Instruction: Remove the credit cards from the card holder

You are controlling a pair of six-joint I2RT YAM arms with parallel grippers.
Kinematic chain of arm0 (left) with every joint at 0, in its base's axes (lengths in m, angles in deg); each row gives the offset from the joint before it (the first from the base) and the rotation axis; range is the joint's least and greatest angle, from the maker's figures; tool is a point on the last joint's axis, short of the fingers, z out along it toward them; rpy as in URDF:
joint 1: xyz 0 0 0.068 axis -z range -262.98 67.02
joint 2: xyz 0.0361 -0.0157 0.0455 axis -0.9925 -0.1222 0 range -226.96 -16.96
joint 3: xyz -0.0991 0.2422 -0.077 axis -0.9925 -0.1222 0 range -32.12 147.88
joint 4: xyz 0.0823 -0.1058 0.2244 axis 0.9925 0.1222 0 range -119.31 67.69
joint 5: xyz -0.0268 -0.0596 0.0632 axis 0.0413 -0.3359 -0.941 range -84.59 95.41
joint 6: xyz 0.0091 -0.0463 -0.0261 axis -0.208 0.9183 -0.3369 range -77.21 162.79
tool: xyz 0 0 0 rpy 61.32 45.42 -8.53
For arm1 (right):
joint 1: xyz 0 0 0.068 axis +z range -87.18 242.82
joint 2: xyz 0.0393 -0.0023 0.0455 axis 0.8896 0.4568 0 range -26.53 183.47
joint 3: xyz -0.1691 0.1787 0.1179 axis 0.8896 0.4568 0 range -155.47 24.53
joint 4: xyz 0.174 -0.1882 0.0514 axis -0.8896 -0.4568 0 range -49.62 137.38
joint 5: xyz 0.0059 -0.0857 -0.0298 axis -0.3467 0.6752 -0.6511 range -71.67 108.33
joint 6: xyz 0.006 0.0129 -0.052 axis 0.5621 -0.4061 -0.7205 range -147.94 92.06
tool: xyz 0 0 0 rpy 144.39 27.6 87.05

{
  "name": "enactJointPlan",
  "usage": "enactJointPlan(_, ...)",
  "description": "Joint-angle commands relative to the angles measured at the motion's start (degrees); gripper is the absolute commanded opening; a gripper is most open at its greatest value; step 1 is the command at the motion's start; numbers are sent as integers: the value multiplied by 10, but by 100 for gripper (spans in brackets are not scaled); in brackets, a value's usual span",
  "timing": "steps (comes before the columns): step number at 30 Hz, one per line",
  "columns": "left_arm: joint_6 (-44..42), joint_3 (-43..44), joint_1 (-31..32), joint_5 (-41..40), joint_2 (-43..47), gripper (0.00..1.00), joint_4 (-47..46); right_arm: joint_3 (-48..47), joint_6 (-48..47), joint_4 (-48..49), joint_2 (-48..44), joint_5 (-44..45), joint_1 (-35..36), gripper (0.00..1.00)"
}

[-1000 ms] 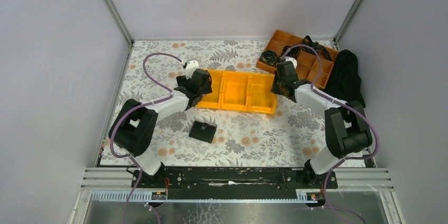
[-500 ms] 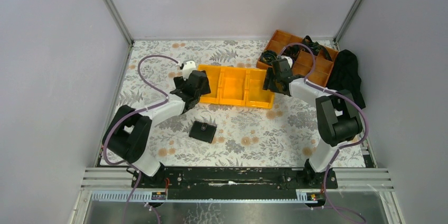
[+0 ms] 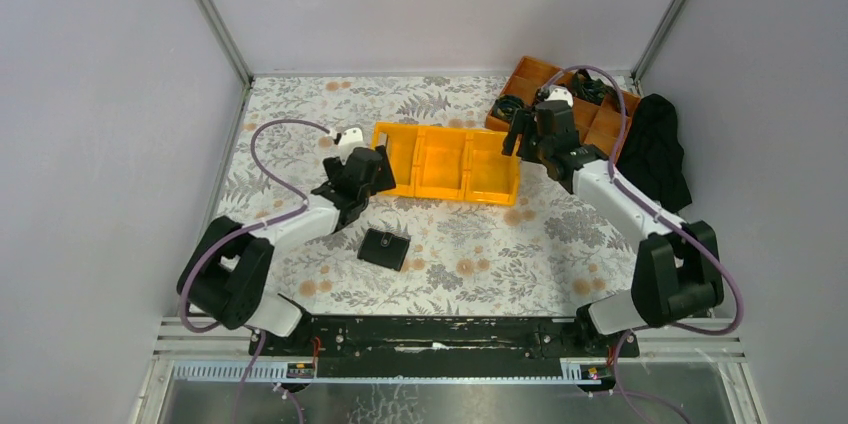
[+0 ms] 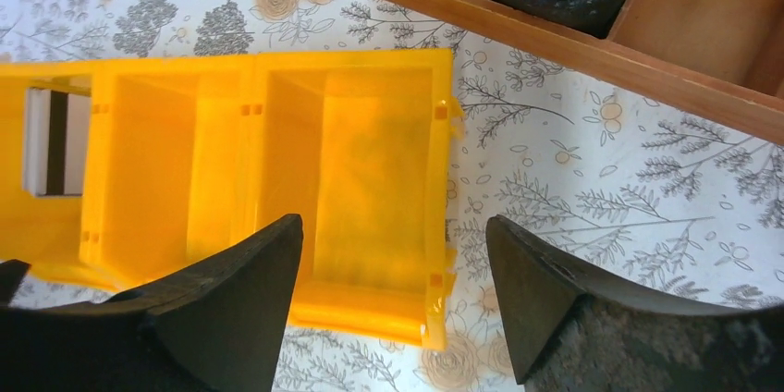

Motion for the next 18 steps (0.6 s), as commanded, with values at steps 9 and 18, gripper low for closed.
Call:
enactJointPlan(9,132,-171,175,-8,205,97,23,91,-91,12,-147,-71,151,83)
enactJointPlan(18,356,-210,207,-153,314,90,230,172,-47,98,-105,-76,306,78)
